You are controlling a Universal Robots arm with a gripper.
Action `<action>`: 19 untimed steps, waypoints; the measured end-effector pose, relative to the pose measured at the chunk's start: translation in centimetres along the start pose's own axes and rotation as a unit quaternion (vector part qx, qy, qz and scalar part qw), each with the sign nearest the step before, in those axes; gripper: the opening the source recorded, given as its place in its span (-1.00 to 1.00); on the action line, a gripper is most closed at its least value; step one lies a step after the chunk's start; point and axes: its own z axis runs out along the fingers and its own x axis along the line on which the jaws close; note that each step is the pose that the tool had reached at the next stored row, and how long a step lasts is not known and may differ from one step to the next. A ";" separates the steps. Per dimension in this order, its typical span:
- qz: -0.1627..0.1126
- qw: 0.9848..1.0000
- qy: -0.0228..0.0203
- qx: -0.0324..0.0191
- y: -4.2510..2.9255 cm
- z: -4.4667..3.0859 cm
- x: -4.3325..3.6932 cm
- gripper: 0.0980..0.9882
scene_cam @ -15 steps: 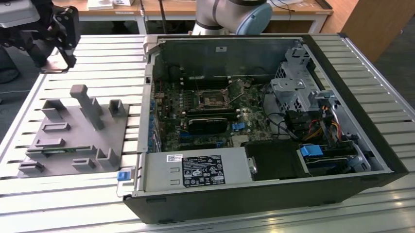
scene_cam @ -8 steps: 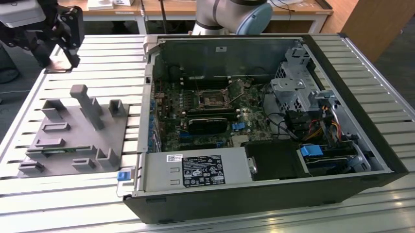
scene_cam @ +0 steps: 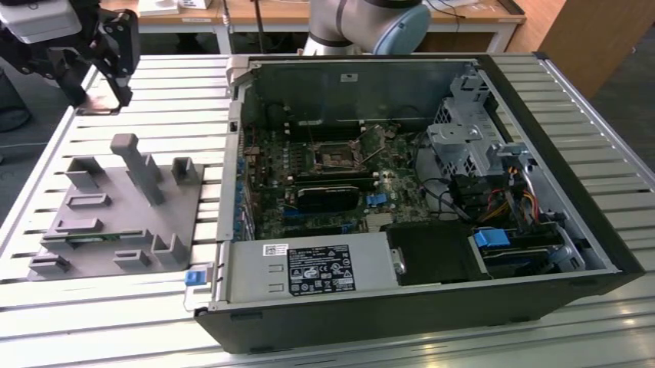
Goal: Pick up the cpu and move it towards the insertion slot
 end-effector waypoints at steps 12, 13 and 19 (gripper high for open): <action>0.000 1.000 0.000 0.000 0.07 0.01 -1.04 -0.01; 0.000 1.000 0.000 0.000 0.08 0.01 -1.13 -0.01; 0.000 1.000 0.000 0.000 0.12 0.01 -1.65 -0.01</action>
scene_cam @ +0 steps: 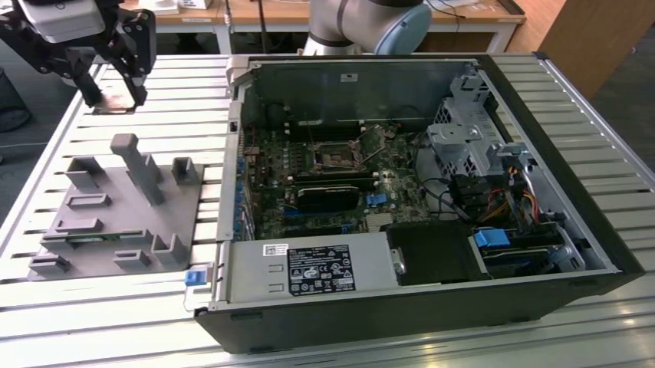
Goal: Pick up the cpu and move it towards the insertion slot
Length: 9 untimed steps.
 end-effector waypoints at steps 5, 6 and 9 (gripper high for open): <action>0.000 1.000 0.000 0.000 0.03 0.01 -0.46 -0.01; 0.000 1.000 0.000 0.000 0.04 0.01 -0.55 -0.01; 0.000 1.000 0.000 0.000 0.06 0.01 -0.81 -0.01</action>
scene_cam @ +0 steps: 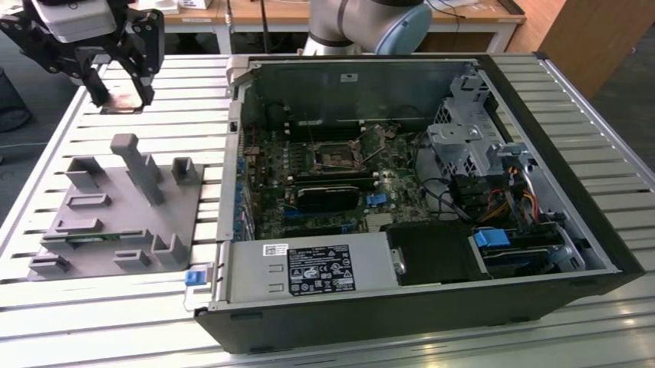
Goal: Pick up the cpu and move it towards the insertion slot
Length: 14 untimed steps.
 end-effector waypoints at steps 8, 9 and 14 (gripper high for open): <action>0.000 1.000 0.000 0.000 0.03 0.00 -0.63 -0.01; 0.000 1.000 0.000 0.000 0.03 0.00 -0.70 -0.01; 0.000 1.000 0.000 0.000 0.05 0.00 -1.15 -0.01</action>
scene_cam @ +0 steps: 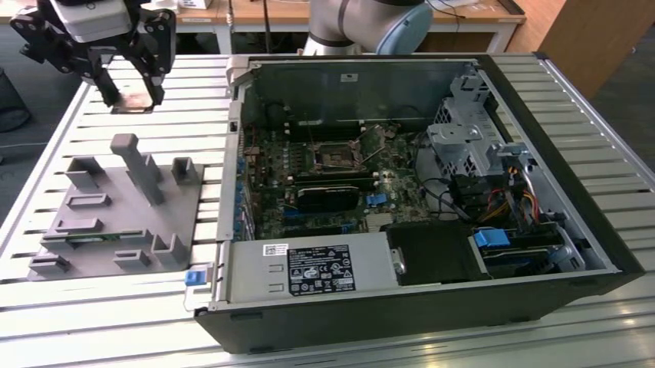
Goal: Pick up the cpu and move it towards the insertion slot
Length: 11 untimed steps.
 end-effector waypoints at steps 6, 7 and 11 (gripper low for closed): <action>0.000 1.000 0.000 0.000 0.04 0.00 -0.71 -0.01; 0.000 1.000 0.000 0.000 0.04 0.01 -0.82 -0.01; 0.000 1.000 0.000 0.000 0.07 0.00 -1.27 -0.01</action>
